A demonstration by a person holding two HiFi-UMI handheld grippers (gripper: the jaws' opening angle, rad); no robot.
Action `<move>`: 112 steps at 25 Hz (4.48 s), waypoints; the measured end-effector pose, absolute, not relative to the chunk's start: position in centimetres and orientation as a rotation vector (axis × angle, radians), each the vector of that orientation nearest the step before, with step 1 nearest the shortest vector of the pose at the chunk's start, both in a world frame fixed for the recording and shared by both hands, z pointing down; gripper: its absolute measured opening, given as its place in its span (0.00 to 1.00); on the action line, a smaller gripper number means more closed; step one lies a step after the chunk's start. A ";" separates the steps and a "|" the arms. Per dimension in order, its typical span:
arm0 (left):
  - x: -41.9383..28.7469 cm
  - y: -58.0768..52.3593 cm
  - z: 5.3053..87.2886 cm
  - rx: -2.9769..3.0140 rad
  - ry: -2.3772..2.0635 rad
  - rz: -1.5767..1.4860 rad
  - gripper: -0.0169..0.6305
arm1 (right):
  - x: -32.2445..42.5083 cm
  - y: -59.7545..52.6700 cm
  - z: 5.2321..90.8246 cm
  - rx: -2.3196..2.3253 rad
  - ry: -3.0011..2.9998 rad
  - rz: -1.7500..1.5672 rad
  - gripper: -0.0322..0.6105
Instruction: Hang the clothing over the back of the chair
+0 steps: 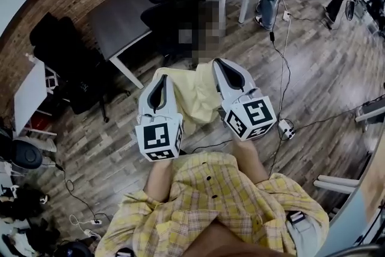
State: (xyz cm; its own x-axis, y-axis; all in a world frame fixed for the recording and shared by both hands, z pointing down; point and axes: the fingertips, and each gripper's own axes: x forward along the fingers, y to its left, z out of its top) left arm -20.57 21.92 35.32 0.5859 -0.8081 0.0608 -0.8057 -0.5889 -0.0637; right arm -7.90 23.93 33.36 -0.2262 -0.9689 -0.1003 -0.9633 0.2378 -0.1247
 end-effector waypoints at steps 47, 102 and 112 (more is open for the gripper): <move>-11.9 -8.7 34.8 -2.862 1.314 -0.081 0.03 | -0.1 -6.8 32.2 -1.935 2.340 -0.046 0.07; -1.1 -24.8 22.5 -2.329 1.728 0.035 0.03 | 10.7 -26.2 19.9 -1.286 2.586 0.187 0.07; -1.0 -26.3 20.7 -2.270 1.781 0.050 0.03 | 10.8 -27.5 18.2 -1.212 2.588 0.212 0.07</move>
State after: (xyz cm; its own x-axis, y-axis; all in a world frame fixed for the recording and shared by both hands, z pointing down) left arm -0.96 -26.30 20.68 0.2503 -0.9507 -0.1833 -0.9595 -0.2183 -0.1781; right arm 10.77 -27.47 18.24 -0.6109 -0.7295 -0.3077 -0.7699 0.6380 0.0160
